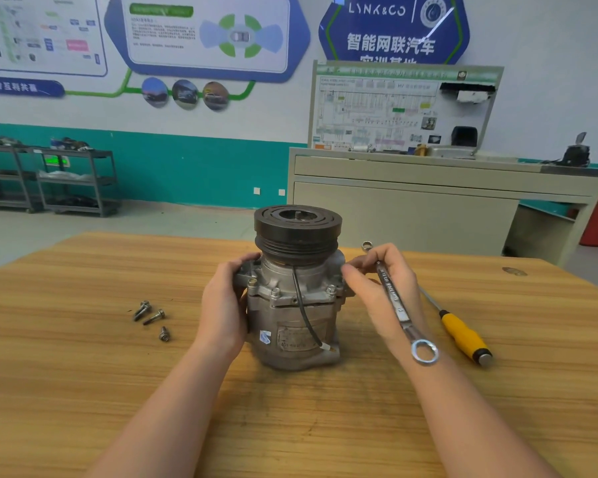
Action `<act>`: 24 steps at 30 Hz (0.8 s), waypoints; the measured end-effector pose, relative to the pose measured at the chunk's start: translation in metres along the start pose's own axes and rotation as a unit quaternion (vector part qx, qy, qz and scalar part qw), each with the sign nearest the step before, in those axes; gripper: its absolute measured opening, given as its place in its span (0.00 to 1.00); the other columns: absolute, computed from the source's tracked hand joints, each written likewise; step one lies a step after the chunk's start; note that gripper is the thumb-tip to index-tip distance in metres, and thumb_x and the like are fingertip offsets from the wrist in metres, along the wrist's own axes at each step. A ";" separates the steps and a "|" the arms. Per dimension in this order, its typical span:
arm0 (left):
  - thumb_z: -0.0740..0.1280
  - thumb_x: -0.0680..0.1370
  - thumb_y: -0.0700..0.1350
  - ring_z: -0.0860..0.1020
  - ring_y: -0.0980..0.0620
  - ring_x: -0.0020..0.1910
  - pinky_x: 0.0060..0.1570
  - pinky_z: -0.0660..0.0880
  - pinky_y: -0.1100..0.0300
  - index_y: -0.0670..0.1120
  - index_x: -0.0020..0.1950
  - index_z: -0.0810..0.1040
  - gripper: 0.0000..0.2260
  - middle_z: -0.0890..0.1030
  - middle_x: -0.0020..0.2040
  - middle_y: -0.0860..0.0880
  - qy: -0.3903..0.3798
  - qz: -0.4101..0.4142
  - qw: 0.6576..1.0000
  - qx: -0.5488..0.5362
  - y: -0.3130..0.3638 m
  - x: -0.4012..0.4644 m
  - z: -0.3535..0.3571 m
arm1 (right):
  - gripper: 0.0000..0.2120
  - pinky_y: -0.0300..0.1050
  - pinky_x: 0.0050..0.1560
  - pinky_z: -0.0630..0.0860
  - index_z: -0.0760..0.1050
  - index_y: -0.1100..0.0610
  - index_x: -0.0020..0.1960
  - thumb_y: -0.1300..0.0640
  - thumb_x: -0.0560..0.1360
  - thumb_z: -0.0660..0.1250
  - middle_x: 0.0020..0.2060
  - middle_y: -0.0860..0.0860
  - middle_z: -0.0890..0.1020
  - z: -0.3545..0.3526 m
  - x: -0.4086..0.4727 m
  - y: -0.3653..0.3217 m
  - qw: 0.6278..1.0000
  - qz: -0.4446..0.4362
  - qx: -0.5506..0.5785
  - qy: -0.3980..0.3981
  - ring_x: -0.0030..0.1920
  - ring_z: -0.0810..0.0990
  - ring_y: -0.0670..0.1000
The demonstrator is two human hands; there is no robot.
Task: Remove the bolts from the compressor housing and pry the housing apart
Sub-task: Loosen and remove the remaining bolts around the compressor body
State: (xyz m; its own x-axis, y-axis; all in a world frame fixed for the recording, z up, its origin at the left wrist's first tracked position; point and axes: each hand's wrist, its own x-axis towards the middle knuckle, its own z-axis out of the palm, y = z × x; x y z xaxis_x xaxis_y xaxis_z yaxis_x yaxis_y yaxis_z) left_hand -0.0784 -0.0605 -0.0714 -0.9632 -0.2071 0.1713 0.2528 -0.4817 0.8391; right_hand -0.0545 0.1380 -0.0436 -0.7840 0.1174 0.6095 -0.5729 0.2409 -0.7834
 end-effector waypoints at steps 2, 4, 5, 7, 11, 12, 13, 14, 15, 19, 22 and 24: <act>0.59 0.78 0.48 0.81 0.43 0.59 0.67 0.71 0.38 0.53 0.46 0.87 0.16 0.85 0.54 0.44 0.000 -0.002 1.000 -0.002 0.001 -0.001 0.001 | 0.15 0.39 0.37 0.79 0.70 0.49 0.41 0.59 0.68 0.77 0.38 0.48 0.80 0.001 0.001 0.000 1.000 0.014 -0.026 0.008 0.37 0.78 0.41; 0.58 0.79 0.49 0.80 0.43 0.60 0.67 0.71 0.38 0.54 0.46 0.87 0.16 0.85 0.55 0.44 0.001 -0.005 1.000 0.004 0.002 -0.002 0.001 | 0.15 0.38 0.37 0.79 0.70 0.49 0.40 0.62 0.69 0.75 0.38 0.47 0.81 0.001 0.002 0.000 1.000 0.016 -0.026 -0.004 0.37 0.79 0.42; 0.58 0.79 0.49 0.80 0.42 0.60 0.67 0.71 0.38 0.54 0.46 0.87 0.16 0.85 0.55 0.44 0.001 -0.006 1.000 0.006 0.002 -0.002 0.002 | 0.14 0.38 0.39 0.79 0.70 0.49 0.40 0.64 0.69 0.73 0.39 0.45 0.82 0.001 0.002 0.000 1.000 0.011 -0.013 -0.010 0.39 0.80 0.42; 0.58 0.79 0.49 0.80 0.42 0.60 0.67 0.71 0.38 0.54 0.46 0.87 0.16 0.85 0.54 0.44 0.001 -0.004 1.000 0.005 0.002 -0.002 0.001 | 0.12 0.38 0.40 0.79 0.70 0.49 0.40 0.62 0.69 0.70 0.40 0.44 0.82 0.000 0.001 0.000 1.000 -0.005 0.018 -0.006 0.41 0.81 0.44; 0.59 0.78 0.50 0.80 0.43 0.60 0.65 0.72 0.40 0.54 0.47 0.87 0.15 0.85 0.55 0.44 -0.004 -0.002 1.000 0.010 0.001 -0.001 0.000 | 0.16 0.44 0.39 0.79 0.70 0.47 0.40 0.57 0.67 0.77 0.36 0.47 0.79 0.002 0.002 0.001 0.999 0.021 -0.028 0.011 0.36 0.77 0.43; 0.59 0.78 0.50 0.80 0.43 0.60 0.64 0.73 0.41 0.54 0.47 0.87 0.15 0.85 0.55 0.44 -0.006 -0.003 1.000 0.012 0.000 -0.001 0.000 | 0.16 0.43 0.38 0.79 0.70 0.47 0.40 0.58 0.67 0.78 0.35 0.48 0.79 0.003 0.002 0.001 0.999 0.024 -0.035 0.011 0.34 0.77 0.43; 0.59 0.77 0.51 0.80 0.43 0.60 0.63 0.74 0.42 0.54 0.47 0.87 0.15 0.85 0.55 0.45 -0.009 -0.003 1.000 0.014 -0.001 0.000 -0.001 | 0.17 0.40 0.37 0.78 0.70 0.46 0.39 0.60 0.68 0.77 0.36 0.48 0.80 0.002 0.003 0.002 0.999 0.019 -0.034 0.011 0.34 0.78 0.42; 0.59 0.77 0.52 0.80 0.43 0.60 0.63 0.74 0.42 0.54 0.48 0.86 0.15 0.85 0.55 0.45 -0.013 -0.001 1.000 0.014 -0.002 0.000 -0.002 | 0.18 0.36 0.36 0.78 0.70 0.44 0.38 0.63 0.69 0.75 0.37 0.45 0.80 0.002 0.004 0.003 0.999 0.008 -0.030 0.009 0.35 0.79 0.41; 0.59 0.76 0.52 0.80 0.44 0.60 0.62 0.74 0.42 0.55 0.49 0.86 0.15 0.85 0.55 0.45 -0.018 0.001 1.000 0.015 -0.003 0.001 -0.003 | 0.20 0.35 0.36 0.77 0.70 0.41 0.38 0.64 0.70 0.73 0.39 0.43 0.81 0.002 0.004 0.003 1.000 -0.005 -0.028 0.008 0.37 0.79 0.41; 0.57 0.79 0.52 0.81 0.44 0.59 0.61 0.74 0.42 0.54 0.51 0.85 0.16 0.84 0.56 0.44 -0.027 -0.006 0.999 0.017 -0.003 0.002 -0.005 | 0.17 0.34 0.33 0.75 0.69 0.44 0.40 0.60 0.69 0.76 0.37 0.41 0.79 0.003 0.003 0.003 1.000 -0.011 -0.019 0.011 0.35 0.77 0.39; 0.56 0.80 0.51 0.81 0.45 0.57 0.56 0.75 0.44 0.55 0.48 0.86 0.17 0.85 0.55 0.46 -0.024 -0.015 0.999 0.018 -0.002 0.000 -0.003 | 0.16 0.32 0.33 0.74 0.69 0.47 0.39 0.65 0.69 0.73 0.36 0.43 0.81 0.003 0.003 0.002 1.000 0.004 -0.017 -0.004 0.34 0.78 0.41; 0.56 0.80 0.51 0.81 0.45 0.57 0.55 0.75 0.45 0.55 0.47 0.86 0.17 0.85 0.53 0.46 -0.018 -0.016 1.000 0.014 -0.001 -0.001 -0.001 | 0.17 0.33 0.36 0.76 0.69 0.46 0.39 0.68 0.70 0.69 0.38 0.44 0.81 0.001 0.003 0.001 1.000 -0.005 -0.004 -0.013 0.38 0.79 0.42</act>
State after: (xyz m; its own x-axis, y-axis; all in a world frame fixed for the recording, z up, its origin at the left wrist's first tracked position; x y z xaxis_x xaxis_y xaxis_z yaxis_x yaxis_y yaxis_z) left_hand -0.0777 -0.0603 -0.0727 -0.9738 -0.1601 0.1616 0.2187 -0.4639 0.8585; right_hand -0.0581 0.1376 -0.0427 -0.7845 0.0900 0.6135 -0.5787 0.2492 -0.7765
